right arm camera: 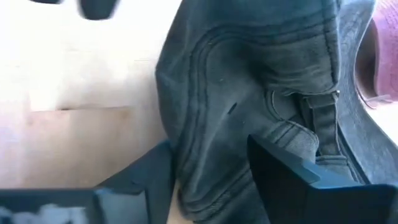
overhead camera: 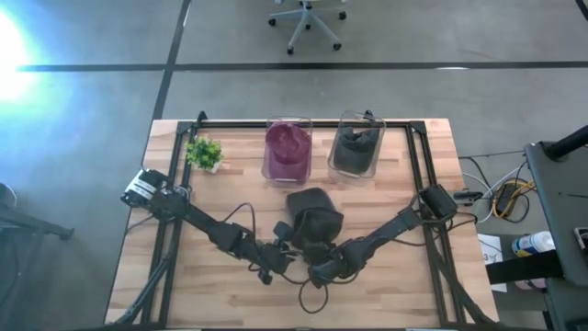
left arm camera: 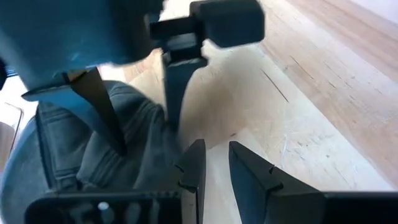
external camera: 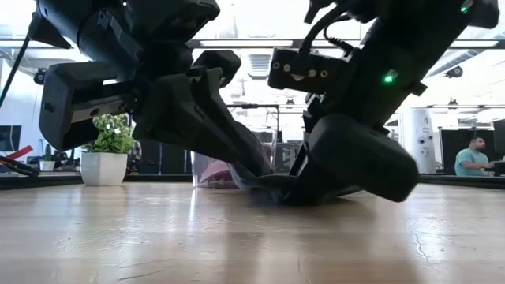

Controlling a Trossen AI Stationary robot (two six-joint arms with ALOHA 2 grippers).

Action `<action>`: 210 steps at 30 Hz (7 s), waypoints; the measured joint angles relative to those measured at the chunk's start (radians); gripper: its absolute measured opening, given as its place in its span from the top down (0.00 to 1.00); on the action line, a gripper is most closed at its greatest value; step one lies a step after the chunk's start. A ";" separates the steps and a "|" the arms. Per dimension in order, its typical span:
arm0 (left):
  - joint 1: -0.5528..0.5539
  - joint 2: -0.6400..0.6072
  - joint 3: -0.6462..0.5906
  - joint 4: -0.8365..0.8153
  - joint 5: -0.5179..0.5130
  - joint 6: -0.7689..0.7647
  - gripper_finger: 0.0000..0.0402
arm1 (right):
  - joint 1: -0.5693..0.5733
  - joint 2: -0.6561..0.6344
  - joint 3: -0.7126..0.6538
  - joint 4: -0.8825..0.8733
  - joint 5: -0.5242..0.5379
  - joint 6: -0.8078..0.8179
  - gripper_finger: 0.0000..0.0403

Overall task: Pick & Place hat
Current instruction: Put the black cap into the right transparent bin

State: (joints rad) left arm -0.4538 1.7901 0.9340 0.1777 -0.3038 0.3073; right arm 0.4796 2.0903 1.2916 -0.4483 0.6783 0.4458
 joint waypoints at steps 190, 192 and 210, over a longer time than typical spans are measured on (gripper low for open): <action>0.878 0.535 1.136 -0.510 0.423 -0.197 0.84 | -1.392 -0.583 0.039 -0.708 -0.910 -0.532 0.38; 0.878 0.554 1.145 -0.496 0.444 -0.177 0.84 | -1.390 -0.618 0.004 -0.673 -0.911 -0.520 0.38; 0.880 0.601 1.142 -0.441 0.389 -0.170 0.84 | -1.380 -0.911 -0.189 -0.639 -0.831 -0.357 0.39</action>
State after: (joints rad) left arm 0.4259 2.3908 2.0762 -0.2628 0.0847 0.1373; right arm -0.9005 1.1793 1.1026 -1.0871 -0.1523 0.0887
